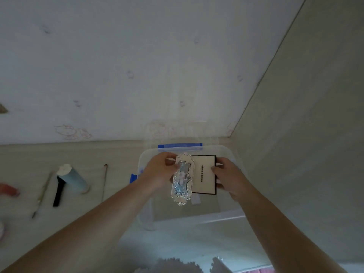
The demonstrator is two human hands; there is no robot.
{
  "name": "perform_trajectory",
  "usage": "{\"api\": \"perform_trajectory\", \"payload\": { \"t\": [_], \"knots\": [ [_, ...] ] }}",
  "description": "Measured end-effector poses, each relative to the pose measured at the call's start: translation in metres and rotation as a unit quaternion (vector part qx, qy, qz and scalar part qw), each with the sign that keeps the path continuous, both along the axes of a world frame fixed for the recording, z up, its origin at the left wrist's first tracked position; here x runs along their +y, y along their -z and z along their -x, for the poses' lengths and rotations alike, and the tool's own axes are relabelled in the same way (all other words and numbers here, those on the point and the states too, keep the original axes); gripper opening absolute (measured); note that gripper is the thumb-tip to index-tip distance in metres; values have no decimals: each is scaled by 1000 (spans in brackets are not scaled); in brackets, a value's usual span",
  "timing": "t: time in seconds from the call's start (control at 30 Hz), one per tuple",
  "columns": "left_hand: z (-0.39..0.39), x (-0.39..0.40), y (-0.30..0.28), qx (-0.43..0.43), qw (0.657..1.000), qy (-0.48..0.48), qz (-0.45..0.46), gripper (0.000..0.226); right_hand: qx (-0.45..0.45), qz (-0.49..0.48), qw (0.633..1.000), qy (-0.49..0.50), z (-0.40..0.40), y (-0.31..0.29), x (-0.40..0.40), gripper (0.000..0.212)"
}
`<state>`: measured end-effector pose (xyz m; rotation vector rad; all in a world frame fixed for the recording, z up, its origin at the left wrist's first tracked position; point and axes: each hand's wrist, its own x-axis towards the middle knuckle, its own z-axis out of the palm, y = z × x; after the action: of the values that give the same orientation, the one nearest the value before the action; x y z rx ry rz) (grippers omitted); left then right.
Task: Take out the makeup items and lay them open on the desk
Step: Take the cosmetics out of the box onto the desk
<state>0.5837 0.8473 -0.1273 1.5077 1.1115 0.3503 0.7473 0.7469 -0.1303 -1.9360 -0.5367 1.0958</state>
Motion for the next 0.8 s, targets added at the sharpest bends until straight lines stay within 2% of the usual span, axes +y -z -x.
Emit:
{"api": "perform_trajectory", "payload": {
  "t": [0.17,0.37,0.6,0.8],
  "knots": [
    [37,1,-29,-110,990,-73,46,22,19,-83,996,24,20,-36,-4,31],
    [116,9,-44,-176,971,-145,72,15,75,-136,988,-3,69,-63,-1,30],
    [223,15,-33,-175,956,-214,100,15,107,-146,982,-50,163,-64,15,29],
    [313,17,-3,-130,951,-254,122,16,127,-88,984,-88,251,-31,35,27]
  ]
}}
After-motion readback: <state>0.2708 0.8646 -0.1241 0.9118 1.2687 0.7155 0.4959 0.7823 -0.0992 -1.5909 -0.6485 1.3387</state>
